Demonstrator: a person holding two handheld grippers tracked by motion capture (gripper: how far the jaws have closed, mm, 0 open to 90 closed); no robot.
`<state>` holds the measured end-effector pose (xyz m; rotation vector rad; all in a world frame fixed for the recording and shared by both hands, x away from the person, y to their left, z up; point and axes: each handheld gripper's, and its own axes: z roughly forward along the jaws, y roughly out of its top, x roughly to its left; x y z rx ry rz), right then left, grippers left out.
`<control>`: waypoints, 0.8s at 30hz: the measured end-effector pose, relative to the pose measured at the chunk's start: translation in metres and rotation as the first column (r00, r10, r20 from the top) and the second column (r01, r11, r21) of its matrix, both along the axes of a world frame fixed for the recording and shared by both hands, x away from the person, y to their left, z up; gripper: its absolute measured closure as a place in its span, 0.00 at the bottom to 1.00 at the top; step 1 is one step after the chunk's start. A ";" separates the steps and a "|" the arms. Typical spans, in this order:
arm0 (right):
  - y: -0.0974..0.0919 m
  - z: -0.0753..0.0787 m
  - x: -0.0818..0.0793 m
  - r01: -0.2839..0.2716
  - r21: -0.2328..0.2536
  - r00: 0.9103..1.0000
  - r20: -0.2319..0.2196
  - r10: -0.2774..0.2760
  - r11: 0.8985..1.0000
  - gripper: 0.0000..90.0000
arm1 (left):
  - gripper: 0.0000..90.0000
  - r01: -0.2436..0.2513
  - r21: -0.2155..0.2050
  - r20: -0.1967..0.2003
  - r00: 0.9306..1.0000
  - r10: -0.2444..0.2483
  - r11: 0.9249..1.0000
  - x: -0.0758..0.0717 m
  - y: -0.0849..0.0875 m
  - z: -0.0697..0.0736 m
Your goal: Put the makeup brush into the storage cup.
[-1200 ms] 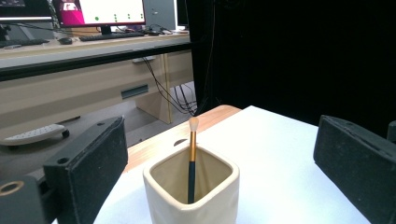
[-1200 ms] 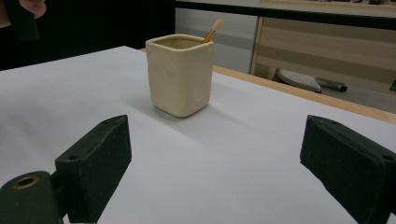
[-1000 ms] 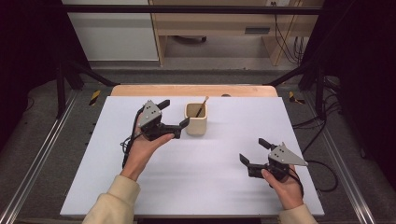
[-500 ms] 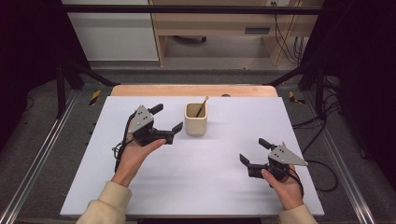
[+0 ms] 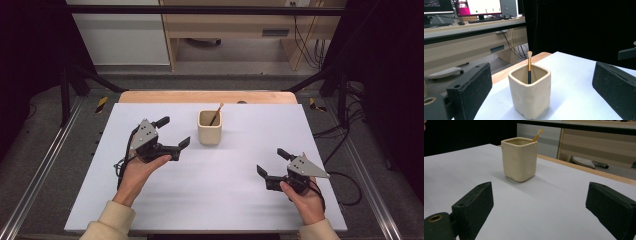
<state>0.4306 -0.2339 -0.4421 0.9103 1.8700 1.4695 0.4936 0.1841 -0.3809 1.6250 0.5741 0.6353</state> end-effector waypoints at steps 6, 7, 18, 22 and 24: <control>-0.001 0.000 0.000 0.000 -0.002 1.000 0.001 0.000 1.000 0.09 | 0.02 -0.001 -0.003 -0.002 1.000 0.001 1.000 -0.004 0.007 -0.004; -0.001 0.000 0.000 0.001 -0.003 1.000 0.001 -0.001 1.000 0.09 | 0.02 -0.001 -0.003 -0.002 1.000 0.001 1.000 -0.004 0.007 -0.004; -0.003 0.000 -0.001 0.006 -0.003 1.000 0.005 -0.006 1.000 0.09 | 0.02 -0.026 0.003 -0.007 1.000 0.026 1.000 -0.015 0.035 -0.015; -0.004 0.000 -0.001 0.008 -0.002 1.000 0.008 -0.008 1.000 0.09 | 0.02 -0.035 0.006 0.001 0.999 0.035 0.999 -0.018 0.046 -0.016; -0.004 0.000 -0.001 0.008 -0.003 1.000 0.009 -0.008 1.000 0.09 | 0.02 -0.039 0.005 0.001 0.999 0.039 0.999 -0.020 0.051 -0.017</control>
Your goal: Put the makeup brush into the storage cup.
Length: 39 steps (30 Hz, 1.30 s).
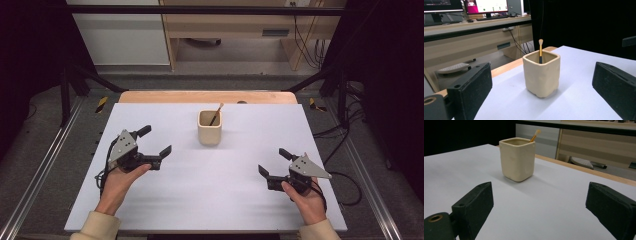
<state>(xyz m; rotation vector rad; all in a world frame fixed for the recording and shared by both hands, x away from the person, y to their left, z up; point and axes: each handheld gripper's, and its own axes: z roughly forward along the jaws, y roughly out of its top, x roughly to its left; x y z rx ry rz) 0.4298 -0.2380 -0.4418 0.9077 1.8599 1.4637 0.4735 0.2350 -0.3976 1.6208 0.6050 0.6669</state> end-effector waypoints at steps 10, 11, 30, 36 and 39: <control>-0.004 -0.001 0.000 0.006 -0.002 1.000 -0.003 -0.006 1.000 0.09 | 0.03 -0.023 -0.018 -0.009 1.000 0.023 1.000 -0.006 0.020 -0.002; -0.005 0.000 0.000 0.007 -0.002 1.000 -0.004 -0.007 1.000 0.09 | 0.02 -0.024 -0.013 -0.010 1.000 0.024 1.000 -0.007 0.022 -0.002; -0.030 0.000 -0.001 0.051 0.005 0.999 0.006 -0.051 0.999 0.09 | 0.02 -0.060 0.018 0.000 0.998 0.060 0.998 -0.022 0.059 -0.011; -0.041 0.000 -0.003 0.068 0.014 0.998 0.012 -0.068 0.998 0.08 | 0.03 -0.072 0.016 0.007 0.997 0.072 0.997 -0.027 0.068 -0.014; -0.045 0.000 -0.004 0.074 0.018 0.997 0.014 -0.075 0.997 0.08 | 0.03 -0.076 0.020 0.011 0.997 0.076 0.997 -0.029 0.072 -0.017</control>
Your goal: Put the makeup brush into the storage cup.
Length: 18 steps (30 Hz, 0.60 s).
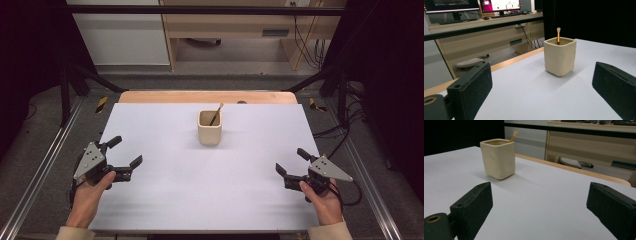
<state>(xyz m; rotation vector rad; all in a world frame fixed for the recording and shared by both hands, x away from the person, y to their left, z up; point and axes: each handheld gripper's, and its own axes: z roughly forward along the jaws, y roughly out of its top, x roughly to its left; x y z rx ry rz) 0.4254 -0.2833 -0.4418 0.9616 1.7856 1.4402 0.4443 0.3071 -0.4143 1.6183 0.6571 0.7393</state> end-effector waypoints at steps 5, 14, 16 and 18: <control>-0.005 -0.001 -0.002 0.008 -0.001 1.000 -0.002 -0.008 1.000 0.07 | 0.03 -0.006 0.004 0.006 1.000 0.006 1.000 -0.005 0.005 -0.005; -0.008 -0.002 -0.002 0.008 -0.001 1.000 -0.006 -0.008 1.000 0.07 | 0.03 -0.019 -0.025 0.020 1.000 0.020 1.000 -0.015 0.013 -0.012; -0.008 -0.002 -0.002 0.006 0.000 1.000 -0.006 -0.006 1.000 0.07 | 0.03 -0.018 -0.021 0.024 1.000 0.019 1.000 -0.017 0.015 -0.013; -0.009 -0.003 -0.002 0.002 0.002 1.000 -0.006 -0.002 1.000 0.06 | 0.03 -0.018 -0.011 0.029 0.999 0.018 1.000 -0.019 0.017 -0.014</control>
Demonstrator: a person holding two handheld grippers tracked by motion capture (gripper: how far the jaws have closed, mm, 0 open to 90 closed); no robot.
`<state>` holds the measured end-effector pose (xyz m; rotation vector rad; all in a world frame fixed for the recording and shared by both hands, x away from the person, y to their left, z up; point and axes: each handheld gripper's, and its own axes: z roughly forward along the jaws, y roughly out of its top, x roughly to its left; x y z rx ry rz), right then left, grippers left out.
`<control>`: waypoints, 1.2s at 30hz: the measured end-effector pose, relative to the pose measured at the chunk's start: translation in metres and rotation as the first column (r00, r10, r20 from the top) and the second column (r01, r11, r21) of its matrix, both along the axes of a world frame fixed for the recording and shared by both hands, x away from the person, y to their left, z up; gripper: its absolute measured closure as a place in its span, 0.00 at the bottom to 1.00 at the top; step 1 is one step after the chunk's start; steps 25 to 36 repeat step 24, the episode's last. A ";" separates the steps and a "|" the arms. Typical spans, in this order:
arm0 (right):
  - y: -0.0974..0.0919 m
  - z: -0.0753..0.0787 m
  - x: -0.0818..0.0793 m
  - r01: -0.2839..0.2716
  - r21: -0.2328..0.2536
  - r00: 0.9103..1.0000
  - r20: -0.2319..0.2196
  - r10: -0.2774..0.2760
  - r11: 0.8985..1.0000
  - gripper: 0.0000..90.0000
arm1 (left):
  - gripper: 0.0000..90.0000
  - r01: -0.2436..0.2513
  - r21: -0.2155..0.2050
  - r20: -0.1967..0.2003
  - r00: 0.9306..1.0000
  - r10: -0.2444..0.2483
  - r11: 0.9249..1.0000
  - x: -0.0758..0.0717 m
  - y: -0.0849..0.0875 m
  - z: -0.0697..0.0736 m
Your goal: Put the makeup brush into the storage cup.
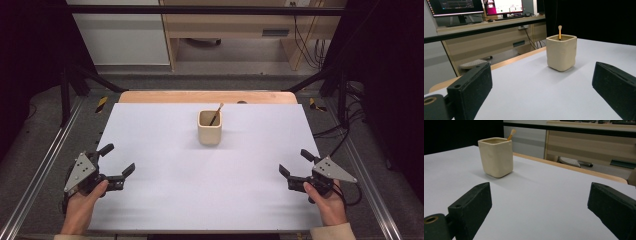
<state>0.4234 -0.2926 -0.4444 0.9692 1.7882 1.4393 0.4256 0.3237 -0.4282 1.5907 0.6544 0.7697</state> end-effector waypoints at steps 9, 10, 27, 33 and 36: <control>-0.002 -0.002 0.000 0.008 0.005 1.000 0.010 -0.008 1.000 0.06 | 0.03 0.020 0.006 0.013 1.000 -0.020 1.000 -0.005 -0.003 -0.007; -0.003 -0.002 0.000 0.006 0.003 1.000 0.018 -0.006 1.000 0.06 | 0.03 0.019 0.004 0.012 1.000 -0.019 1.000 -0.006 -0.003 -0.007; 0.000 -0.003 -0.002 0.001 0.009 0.999 0.047 -0.001 1.000 0.06 | 0.02 0.006 -0.024 0.032 0.999 -0.005 1.000 -0.016 -0.004 -0.009; 0.000 -0.003 -0.002 0.001 0.009 0.999 0.047 -0.001 1.000 0.06 | 0.02 0.006 -0.024 0.032 0.999 -0.005 1.000 -0.016 -0.004 -0.009; 0.000 -0.003 -0.002 0.001 0.009 0.999 0.047 -0.001 1.000 0.06 | 0.02 0.006 -0.024 0.032 0.999 -0.005 1.000 -0.016 -0.004 -0.009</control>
